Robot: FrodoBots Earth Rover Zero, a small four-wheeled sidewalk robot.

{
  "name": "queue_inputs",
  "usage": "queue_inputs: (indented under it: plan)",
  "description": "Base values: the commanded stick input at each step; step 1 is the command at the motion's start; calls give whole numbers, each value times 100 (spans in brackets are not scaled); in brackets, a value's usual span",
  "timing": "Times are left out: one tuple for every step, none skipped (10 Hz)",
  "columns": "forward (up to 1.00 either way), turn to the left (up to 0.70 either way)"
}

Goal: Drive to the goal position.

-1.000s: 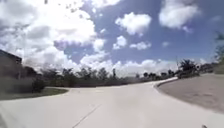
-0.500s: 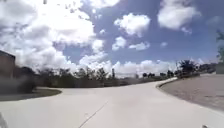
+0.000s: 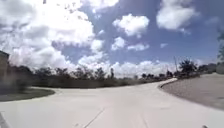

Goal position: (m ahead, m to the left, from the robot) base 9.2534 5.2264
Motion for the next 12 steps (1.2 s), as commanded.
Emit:
queue_inputs:
  plan:
    - [100, 0]
    - [100, 0]
    - [100, 0]
    - [100, 0]
    - [100, 0]
    - [100, 0]
    - [100, 0]
    - [100, 0]
    - [100, 20]
    - [100, 35]
    - [100, 38]
    - [100, 40]
